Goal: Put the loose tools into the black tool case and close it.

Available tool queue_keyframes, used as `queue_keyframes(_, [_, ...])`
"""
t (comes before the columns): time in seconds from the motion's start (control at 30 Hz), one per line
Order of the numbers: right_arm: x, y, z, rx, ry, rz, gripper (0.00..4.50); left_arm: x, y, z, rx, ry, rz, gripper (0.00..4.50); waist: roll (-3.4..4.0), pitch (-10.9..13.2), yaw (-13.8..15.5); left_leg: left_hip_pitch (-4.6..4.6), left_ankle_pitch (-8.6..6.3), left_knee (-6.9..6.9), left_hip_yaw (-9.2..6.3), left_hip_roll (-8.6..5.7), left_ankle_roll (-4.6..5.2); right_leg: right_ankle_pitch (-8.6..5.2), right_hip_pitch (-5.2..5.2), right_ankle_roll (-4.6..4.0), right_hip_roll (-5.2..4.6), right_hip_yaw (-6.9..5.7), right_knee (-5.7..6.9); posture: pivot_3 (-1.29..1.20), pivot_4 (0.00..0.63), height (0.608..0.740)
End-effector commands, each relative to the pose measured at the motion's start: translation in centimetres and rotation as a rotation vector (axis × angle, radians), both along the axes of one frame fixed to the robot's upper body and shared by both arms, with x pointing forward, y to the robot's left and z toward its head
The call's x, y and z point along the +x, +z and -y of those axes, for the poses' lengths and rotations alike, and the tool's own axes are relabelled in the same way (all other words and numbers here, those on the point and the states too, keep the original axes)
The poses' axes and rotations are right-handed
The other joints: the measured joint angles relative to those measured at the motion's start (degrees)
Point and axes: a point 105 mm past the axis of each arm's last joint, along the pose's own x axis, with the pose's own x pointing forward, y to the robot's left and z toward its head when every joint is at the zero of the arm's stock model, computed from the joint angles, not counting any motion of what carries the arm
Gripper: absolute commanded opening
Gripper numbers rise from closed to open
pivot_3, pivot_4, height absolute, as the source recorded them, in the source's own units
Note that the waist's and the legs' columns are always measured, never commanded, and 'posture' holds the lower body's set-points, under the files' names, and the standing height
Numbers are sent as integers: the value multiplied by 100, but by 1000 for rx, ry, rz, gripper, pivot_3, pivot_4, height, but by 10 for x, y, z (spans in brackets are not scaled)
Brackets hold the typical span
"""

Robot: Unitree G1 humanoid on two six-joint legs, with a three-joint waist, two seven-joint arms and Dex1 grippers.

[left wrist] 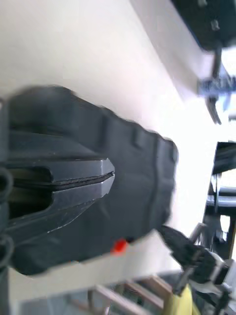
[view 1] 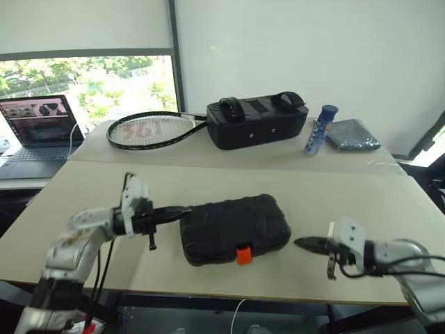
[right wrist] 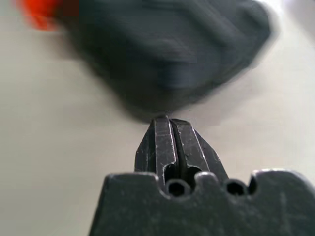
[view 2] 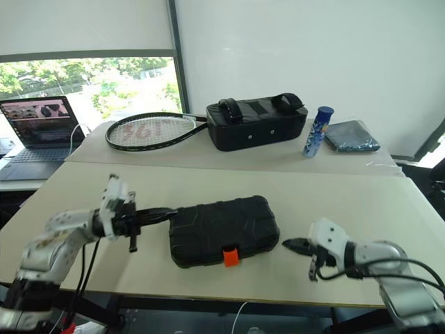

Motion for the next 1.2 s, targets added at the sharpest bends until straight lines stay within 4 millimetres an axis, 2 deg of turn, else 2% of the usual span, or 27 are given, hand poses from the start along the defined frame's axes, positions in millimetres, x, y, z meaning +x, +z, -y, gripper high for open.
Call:
queue_keyframes(0.03, [-17, 13, -38, 87, 47, 3, 0, 7, -4, 29, 67, -68, 16, 31, 0, -1, -56, 0, 0, 0, 0, 0, 0, 0, 0, 0, 1, 1, 0, 0, 150, 740])
queue_keyframes(0.2, [-19, 8, -70, 148, 21, -7, 0, 31, -24, 58, 158, -41, 11, 31, -1, -1, -83, 2, 1, 0, -2, 0, -1, 1, -4, -2, 8, 8, 2, 0, 150, 740])
queue_keyframes(0.33, [-13, 5, -80, 152, 2, 7, 0, 39, -33, 70, 219, -28, 29, 31, -2, 0, -40, -10, 2, 1, -4, -2, -1, 1, -14, -2, 7, 7, -1, 0, 150, 740])
queue_keyframes(0.7, [-8, -12, -96, 94, 44, -23, 0, 36, -57, 71, 296, -29, -1, 31, -1, -1, -36, -3, 1, 1, -4, -7, -1, 0, -4, -1, 2, 8, -2, 0, 150, 740])
queue_keyframes(0.9, [1, -10, -100, 111, 19, -1, 0, 38, -62, 72, 304, -7, -9, 31, -2, -2, -35, 0, 1, 1, -5, -7, -1, 0, 0, 0, 2, 7, -1, 0, 150, 740])
queue_keyframes(1.2, [12, -8, -96, 102, -27, 34, 0, 39, -84, 70, 408, 8, -45, 31, -3, -7, -38, 26, 2, 1, -4, -7, -1, 1, 23, 1, 3, 9, 1, 0, 150, 740])
